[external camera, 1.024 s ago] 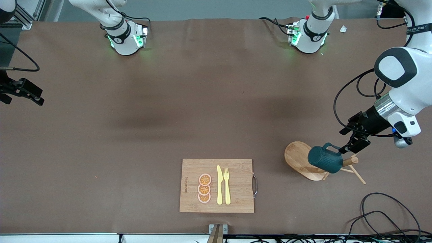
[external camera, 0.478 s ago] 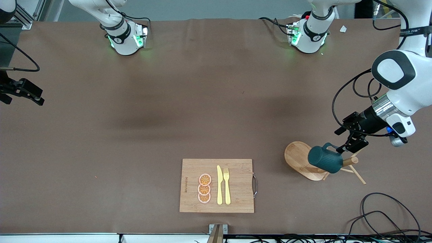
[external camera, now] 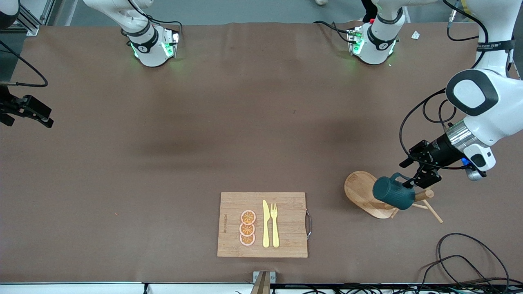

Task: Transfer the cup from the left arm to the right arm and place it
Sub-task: 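Lower the left gripper and close it on the teal mug's rim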

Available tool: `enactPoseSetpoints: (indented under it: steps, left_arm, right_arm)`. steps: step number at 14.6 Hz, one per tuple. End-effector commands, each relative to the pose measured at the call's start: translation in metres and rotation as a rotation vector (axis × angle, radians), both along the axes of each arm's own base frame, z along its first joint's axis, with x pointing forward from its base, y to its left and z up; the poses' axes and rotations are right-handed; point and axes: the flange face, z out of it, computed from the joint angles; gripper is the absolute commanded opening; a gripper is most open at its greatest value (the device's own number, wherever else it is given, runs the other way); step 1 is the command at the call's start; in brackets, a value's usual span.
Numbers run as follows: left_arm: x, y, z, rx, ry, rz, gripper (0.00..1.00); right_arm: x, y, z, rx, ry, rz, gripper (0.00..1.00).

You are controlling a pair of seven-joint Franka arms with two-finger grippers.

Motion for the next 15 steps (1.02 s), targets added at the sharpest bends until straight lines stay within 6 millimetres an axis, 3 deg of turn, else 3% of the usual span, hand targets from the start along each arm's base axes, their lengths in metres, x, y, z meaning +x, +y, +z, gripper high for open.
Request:
enactPoseSetpoints:
  steps: [1,6,12,15]
  left_arm:
    - [0.010,0.001,-0.002,-0.016,-0.014,0.006,0.77]
    - [0.012,-0.001,0.002,-0.020,-0.015,0.008,0.50]
    - [0.010,-0.003,0.009,-0.034,-0.003,0.029,0.08]
    - [0.012,-0.006,0.028,-0.061,0.008,0.055,0.01]
  right_arm:
    - [-0.001,-0.003,-0.001,0.014,-0.007,-0.001,1.00]
    - [0.000,-0.002,0.000,0.013,-0.012,0.002,1.00]
    - [0.000,-0.003,-0.001,0.013,-0.010,0.001,1.00]
    - [0.000,-0.005,-0.002,0.013,-0.009,-0.003,1.00]
